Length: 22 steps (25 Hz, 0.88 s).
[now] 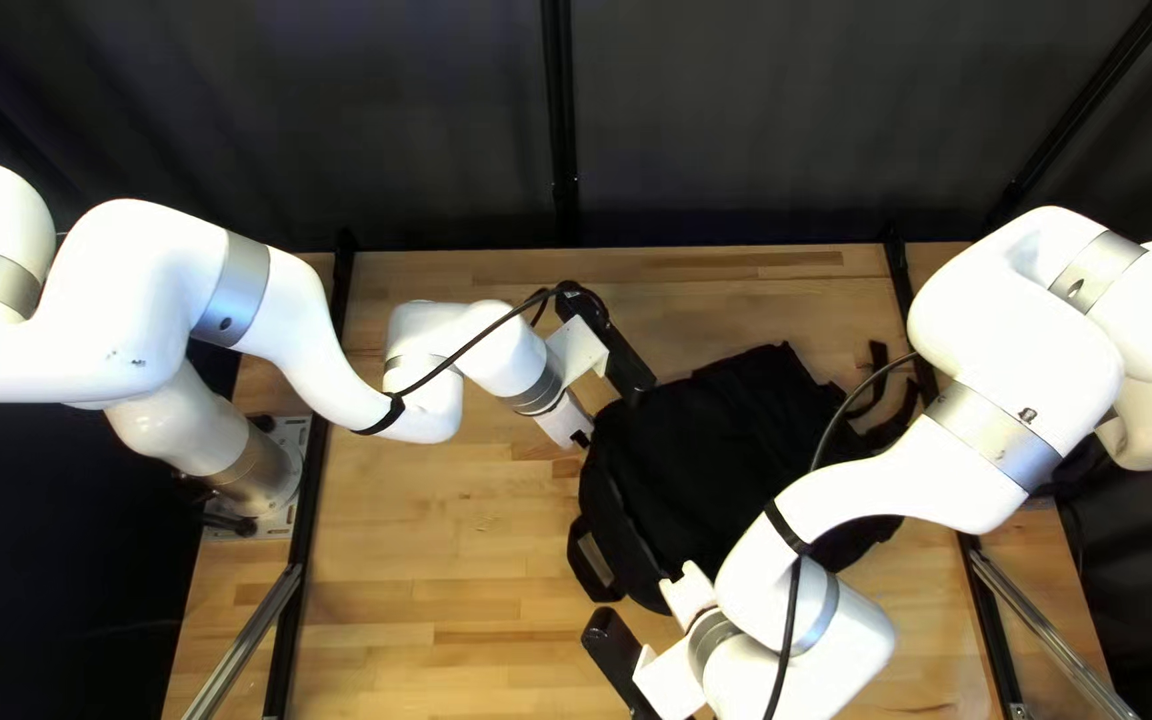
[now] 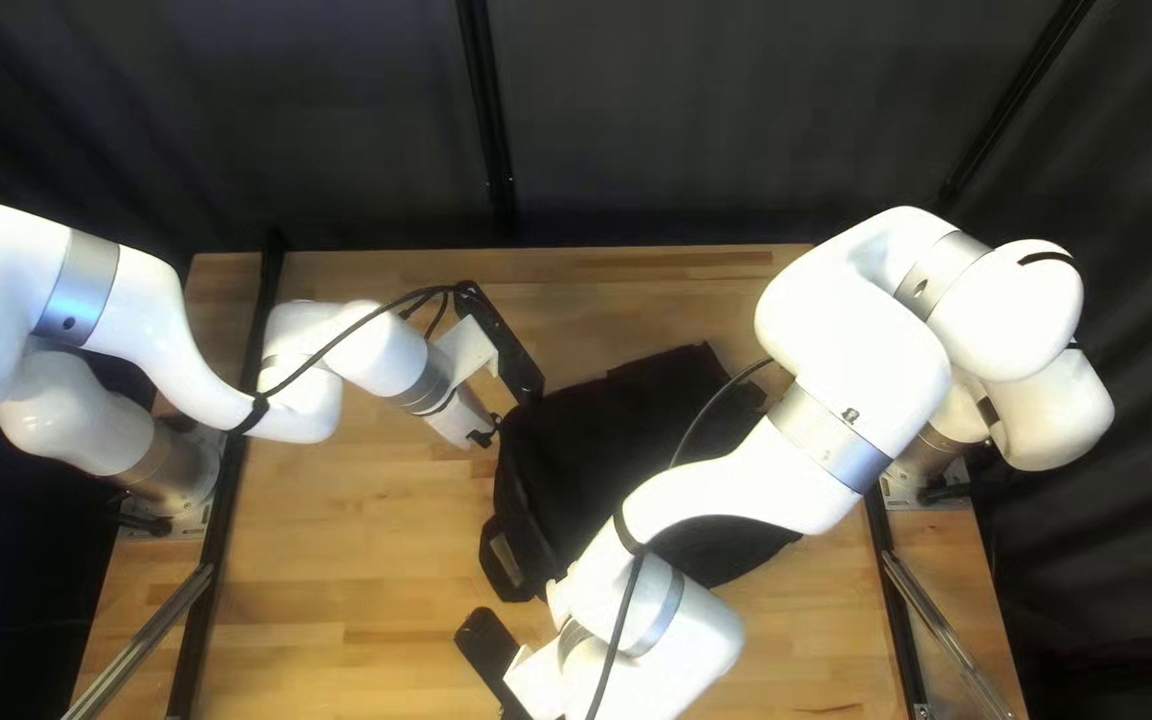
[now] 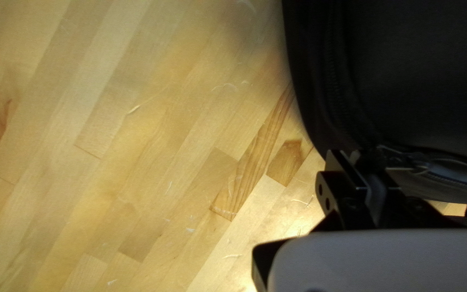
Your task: Remove a lunch box from a kids backpack
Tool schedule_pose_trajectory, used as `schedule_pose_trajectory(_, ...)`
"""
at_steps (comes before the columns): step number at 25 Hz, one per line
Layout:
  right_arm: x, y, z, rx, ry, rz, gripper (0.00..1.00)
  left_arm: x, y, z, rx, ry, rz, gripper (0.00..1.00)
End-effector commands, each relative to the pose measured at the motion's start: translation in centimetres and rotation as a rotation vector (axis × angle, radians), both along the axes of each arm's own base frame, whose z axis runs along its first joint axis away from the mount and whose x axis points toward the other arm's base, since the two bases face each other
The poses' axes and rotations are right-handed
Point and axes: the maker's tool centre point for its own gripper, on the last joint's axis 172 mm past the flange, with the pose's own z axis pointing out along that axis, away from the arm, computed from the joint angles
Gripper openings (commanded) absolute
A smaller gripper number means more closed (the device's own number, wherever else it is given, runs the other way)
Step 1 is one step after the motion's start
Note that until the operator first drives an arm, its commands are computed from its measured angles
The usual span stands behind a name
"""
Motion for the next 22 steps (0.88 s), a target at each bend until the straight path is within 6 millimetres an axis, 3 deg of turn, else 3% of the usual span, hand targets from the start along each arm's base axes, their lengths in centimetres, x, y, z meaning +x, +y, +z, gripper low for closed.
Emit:
schedule_pose_trajectory(1, 0.0, 0.0, 0.0, 0.003, 0.013, 0.006, 0.00, 0.5, 0.6, -0.2, -0.005, 0.003, -0.007, 0.00)
schedule_pose_trajectory(13, 1.7, 0.8, 0.4, 0.003, 0.045, 0.040, 0.00, 2.5, 2.4, -0.1, -0.034, -0.016, -0.031, 0.00)
schedule_pose_trajectory(16, 1.7, 0.9, 0.3, 0.004, 0.049, 0.046, 0.00, 2.7, 2.6, 0.0, -0.037, -0.011, -0.042, 0.05)
schedule_pose_trajectory(17, 1.8, 0.9, 0.3, 0.003, 0.050, 0.047, 0.00, 2.6, 2.5, 0.1, -0.038, -0.010, -0.045, 0.37)
schedule_pose_trajectory(18, 1.8, 0.8, 0.3, 0.003, 0.049, 0.048, 0.00, 2.6, 2.4, 0.1, -0.039, -0.009, -0.048, 0.85)
schedule_pose_trajectory(19, 1.8, 0.8, 0.3, 0.002, 0.049, 0.048, 0.00, 2.5, 2.0, 0.2, -0.042, -0.010, -0.051, 1.00)
schedule_pose_trajectory(22, 1.8, 0.5, 0.2, 0.000, 0.048, 0.051, 0.00, 2.2, 0.9, 0.6, -0.046, -0.015, -0.060, 1.00)
